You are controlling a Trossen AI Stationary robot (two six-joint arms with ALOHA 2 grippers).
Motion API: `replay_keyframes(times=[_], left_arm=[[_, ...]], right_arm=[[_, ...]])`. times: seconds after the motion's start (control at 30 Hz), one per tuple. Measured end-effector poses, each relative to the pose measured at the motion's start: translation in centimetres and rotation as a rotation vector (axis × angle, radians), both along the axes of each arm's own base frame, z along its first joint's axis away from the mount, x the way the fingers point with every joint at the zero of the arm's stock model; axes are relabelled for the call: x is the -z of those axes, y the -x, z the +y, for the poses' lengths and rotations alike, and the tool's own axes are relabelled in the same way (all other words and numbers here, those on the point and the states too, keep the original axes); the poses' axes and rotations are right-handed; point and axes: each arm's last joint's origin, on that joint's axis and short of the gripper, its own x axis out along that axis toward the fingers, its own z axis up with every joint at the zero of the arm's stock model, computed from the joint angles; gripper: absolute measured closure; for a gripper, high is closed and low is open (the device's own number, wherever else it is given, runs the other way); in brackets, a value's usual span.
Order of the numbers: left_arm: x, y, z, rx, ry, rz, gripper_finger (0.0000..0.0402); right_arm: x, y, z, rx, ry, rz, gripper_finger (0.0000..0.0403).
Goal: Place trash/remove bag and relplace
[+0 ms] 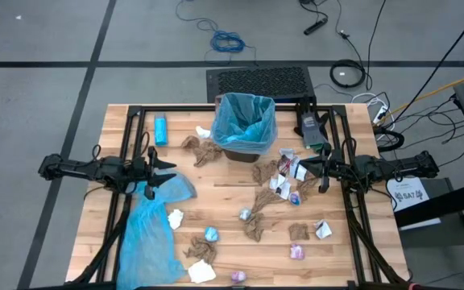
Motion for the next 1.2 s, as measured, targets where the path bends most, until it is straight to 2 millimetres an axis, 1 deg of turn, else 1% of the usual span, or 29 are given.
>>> replay_keyframes(times=[1.2], left_arm=[[0.01, 0.00, 0.00, 0.000, 0.000, 0.000, 0.0244]], right_arm=[[0.00, 0.00, -0.01, 0.003, 0.000, 0.000, 0.0403]])
